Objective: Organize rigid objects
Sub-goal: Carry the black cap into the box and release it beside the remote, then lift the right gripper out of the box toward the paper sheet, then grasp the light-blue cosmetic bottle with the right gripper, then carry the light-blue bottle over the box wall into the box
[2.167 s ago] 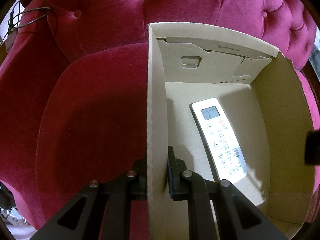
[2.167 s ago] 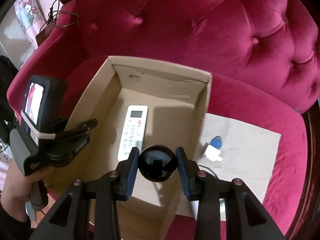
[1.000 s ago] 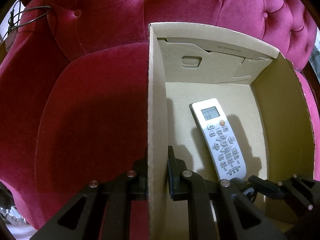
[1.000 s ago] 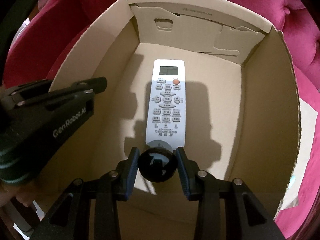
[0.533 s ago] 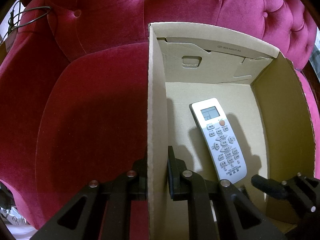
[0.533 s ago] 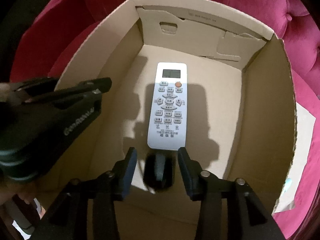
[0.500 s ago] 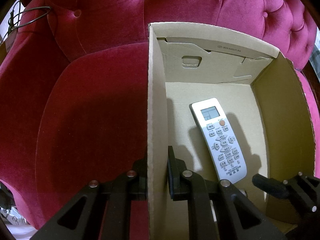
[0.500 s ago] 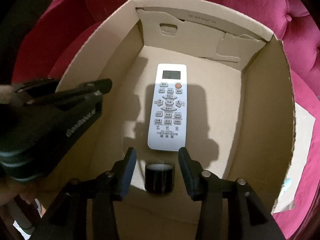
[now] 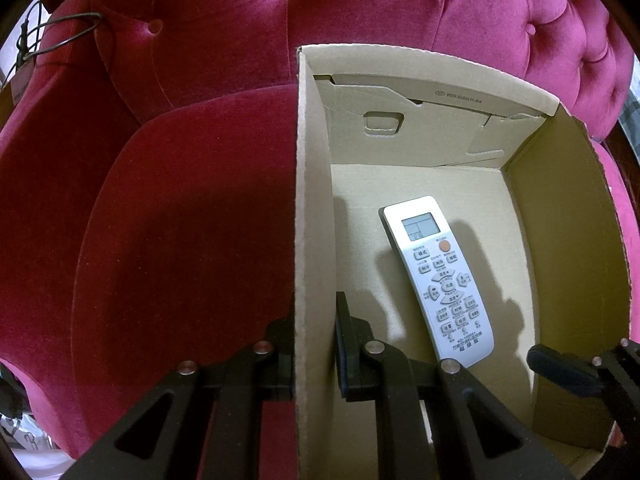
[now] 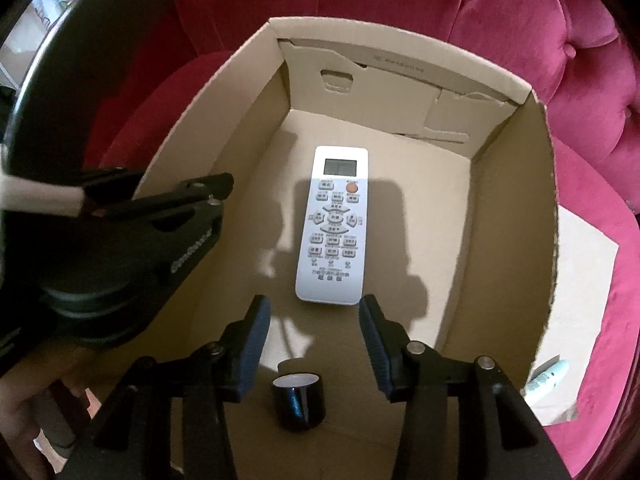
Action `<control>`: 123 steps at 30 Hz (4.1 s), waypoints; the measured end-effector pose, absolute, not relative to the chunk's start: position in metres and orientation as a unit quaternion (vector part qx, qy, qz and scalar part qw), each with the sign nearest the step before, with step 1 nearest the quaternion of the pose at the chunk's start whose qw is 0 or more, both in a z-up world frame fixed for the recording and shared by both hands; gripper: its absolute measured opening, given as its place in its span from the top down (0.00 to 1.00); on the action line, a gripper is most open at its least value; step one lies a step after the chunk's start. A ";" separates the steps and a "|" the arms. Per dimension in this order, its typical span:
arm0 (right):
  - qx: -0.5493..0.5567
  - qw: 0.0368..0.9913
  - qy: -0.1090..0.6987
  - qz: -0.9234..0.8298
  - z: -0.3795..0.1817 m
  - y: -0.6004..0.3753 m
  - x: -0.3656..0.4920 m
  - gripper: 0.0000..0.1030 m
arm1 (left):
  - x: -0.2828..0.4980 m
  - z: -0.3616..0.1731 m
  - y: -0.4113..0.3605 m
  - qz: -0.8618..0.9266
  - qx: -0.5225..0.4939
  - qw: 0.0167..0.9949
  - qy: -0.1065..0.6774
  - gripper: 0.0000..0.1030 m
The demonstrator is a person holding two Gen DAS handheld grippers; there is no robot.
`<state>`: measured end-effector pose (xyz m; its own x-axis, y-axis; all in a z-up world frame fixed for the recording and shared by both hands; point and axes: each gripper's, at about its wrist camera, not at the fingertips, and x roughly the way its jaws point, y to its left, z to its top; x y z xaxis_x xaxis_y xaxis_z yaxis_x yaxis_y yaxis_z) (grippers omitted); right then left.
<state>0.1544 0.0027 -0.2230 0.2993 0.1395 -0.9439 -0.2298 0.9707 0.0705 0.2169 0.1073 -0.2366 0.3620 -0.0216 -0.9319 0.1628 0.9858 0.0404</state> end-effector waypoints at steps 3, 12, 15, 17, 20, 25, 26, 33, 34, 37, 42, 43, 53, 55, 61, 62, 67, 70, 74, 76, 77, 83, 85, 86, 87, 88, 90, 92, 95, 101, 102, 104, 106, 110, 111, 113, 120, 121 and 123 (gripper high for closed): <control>-0.042 0.808 0.576 0.116 -0.217 0.003 0.153 0.52 | 0.217 -0.237 0.107 -0.056 0.064 0.823 0.562 0.86; -0.040 0.821 0.560 0.105 -0.193 -0.009 0.142 0.42 | 0.218 -0.237 0.106 -0.055 0.066 0.823 0.562 0.86; -0.038 0.826 0.553 0.100 -0.184 -0.016 0.139 0.34 | 0.218 -0.237 0.105 -0.055 0.067 0.822 0.562 0.86; -0.035 0.831 0.547 0.095 -0.176 -0.021 0.136 0.29 | 0.218 -0.237 0.105 -0.055 0.067 0.822 0.562 0.86; -0.032 0.837 0.539 0.087 -0.165 -0.030 0.133 0.23 | 0.218 -0.238 0.107 -0.057 0.062 0.822 0.563 0.86; -0.021 0.848 0.526 0.070 -0.148 -0.049 0.126 0.08 | 0.218 -0.236 0.107 -0.056 0.065 0.823 0.562 0.86; -0.018 0.850 0.523 0.064 -0.145 -0.054 0.125 0.07 | 0.217 -0.237 0.107 -0.055 0.068 0.823 0.562 0.86; -0.007 0.858 0.513 0.018 -0.134 -0.091 0.116 0.00 | 0.217 -0.236 0.107 -0.056 0.064 0.823 0.562 0.86; -0.006 0.859 0.512 0.007 -0.133 -0.099 0.115 0.00 | 0.217 -0.237 0.107 -0.056 0.065 0.823 0.562 0.86; -0.003 0.858 0.513 -0.014 -0.136 -0.116 0.114 0.00 | 0.216 -0.236 0.107 -0.056 0.066 0.823 0.561 0.86; 0.015 0.853 0.519 -0.053 -0.147 -0.151 0.112 0.00 | 0.217 -0.237 0.106 -0.055 0.067 0.823 0.561 0.86; 0.018 0.851 0.521 -0.061 -0.150 -0.157 0.112 0.00 | 0.217 -0.237 0.106 -0.055 0.067 0.823 0.561 0.86; 0.056 0.825 0.550 -0.116 -0.205 -0.209 0.113 0.00 | 0.216 -0.237 0.105 -0.055 0.068 0.823 0.561 0.86; 0.057 0.820 0.555 -0.125 -0.216 -0.213 0.114 0.00 | 0.216 -0.238 0.105 -0.056 0.068 0.823 0.561 0.86; 0.086 0.800 0.576 -0.142 -0.247 -0.232 0.114 0.00 | 0.216 -0.238 0.104 -0.055 0.071 0.823 0.561 0.86; 0.092 0.796 0.581 -0.144 -0.252 -0.234 0.115 0.00 | 0.216 -0.238 0.104 -0.055 0.071 0.823 0.561 0.86; 0.107 0.781 0.598 -0.146 -0.272 -0.242 0.119 0.00 | 0.215 -0.237 0.103 -0.055 0.072 0.823 0.560 0.86; 0.107 0.774 0.606 -0.149 -0.282 -0.245 0.120 0.00 | 0.215 -0.238 0.103 -0.056 0.072 0.824 0.560 0.86; 0.120 0.765 0.615 -0.149 -0.291 -0.251 0.121 0.01 | 0.215 -0.238 0.103 -0.054 0.074 0.823 0.560 0.86; 0.124 0.762 0.617 -0.151 -0.293 -0.254 0.121 0.03 | 0.216 -0.238 0.102 -0.053 0.075 0.823 0.560 0.86; 0.124 0.761 0.619 -0.150 -0.295 -0.254 0.121 0.04 | 0.216 -0.238 0.102 -0.053 0.076 0.823 0.560 0.86; 0.140 0.750 0.632 -0.135 -0.302 -0.254 0.121 0.41 | 0.216 -0.239 0.100 -0.053 0.076 0.823 0.560 0.86; 0.144 0.749 0.632 -0.137 -0.302 -0.254 0.119 0.56 | 0.215 -0.238 0.101 -0.053 0.076 0.823 0.560 0.86; 0.143 0.750 0.631 -0.138 -0.301 -0.254 0.120 0.60 | 0.215 -0.238 0.100 -0.053 0.076 0.823 0.560 0.86; 0.142 0.750 0.631 -0.138 -0.301 -0.254 0.121 0.65 | 0.215 -0.238 0.101 -0.053 0.076 0.823 0.560 0.86; 0.143 0.751 0.631 -0.135 -0.301 -0.254 0.121 0.68 | 0.215 -0.238 0.101 -0.053 0.076 0.823 0.560 0.86; 0.134 0.756 0.627 -0.131 -0.300 -0.251 0.120 0.72 | 0.216 -0.239 0.100 -0.053 0.076 0.823 0.560 0.86; 0.120 0.759 0.627 -0.129 -0.297 -0.245 0.118 0.72 | 0.216 -0.239 0.100 -0.053 0.077 0.823 0.560 0.86; 0.116 0.760 0.626 -0.127 -0.299 -0.246 0.118 0.72 | 0.216 -0.238 0.100 -0.053 0.078 0.823 0.560 0.86; 0.102 0.765 0.624 -0.128 -0.300 -0.242 0.121 0.72 | 0.215 -0.239 0.101 -0.053 0.077 0.824 0.560 0.86; 0.097 0.766 0.622 -0.129 -0.301 -0.238 0.120 0.72 | 0.215 -0.239 0.101 -0.053 0.078 0.824 0.559 0.86; 0.094 0.769 0.619 -0.131 -0.301 -0.234 0.119 0.72 | 0.215 -0.238 0.101 -0.053 0.078 0.824 0.559 0.86; 0.094 0.771 0.616 -0.131 -0.301 -0.233 0.118 0.72 | 0.215 -0.238 0.101 -0.052 0.078 0.824 0.559 0.86; 0.099 0.773 0.613 -0.131 -0.302 -0.232 0.116 0.73 | 0.214 -0.239 0.100 -0.052 0.079 0.824 0.559 0.86; 0.101 0.772 0.613 -0.131 -0.302 -0.233 0.115 0.73 | 0.214 -0.238 0.099 -0.052 0.079 0.824 0.559 0.86; 0.113 0.768 0.616 -0.130 -0.298 -0.238 0.115 0.73 | 0.214 -0.238 0.098 -0.051 0.080 0.824 0.559 0.86; 0.124 0.762 0.618 -0.146 -0.295 -0.252 0.114 0.73 | 0.214 -0.238 0.097 -0.052 0.080 0.824 0.559 0.86; 0.126 0.763 0.617 -0.147 -0.294 -0.253 0.113 0.73 | 0.214 -0.238 0.098 -0.052 0.079 0.824 0.559 0.86; 0.124 0.764 0.614 -0.153 -0.290 -0.256 0.112 0.73 | 0.214 -0.238 0.098 -0.051 0.080 0.824 0.559 0.86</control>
<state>0.1125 -0.2565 -0.2896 0.1995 -0.0812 -0.9765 0.3860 0.9225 0.0021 0.2141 0.0976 -0.2378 0.3699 0.0054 -0.9291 0.1744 0.9818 0.0752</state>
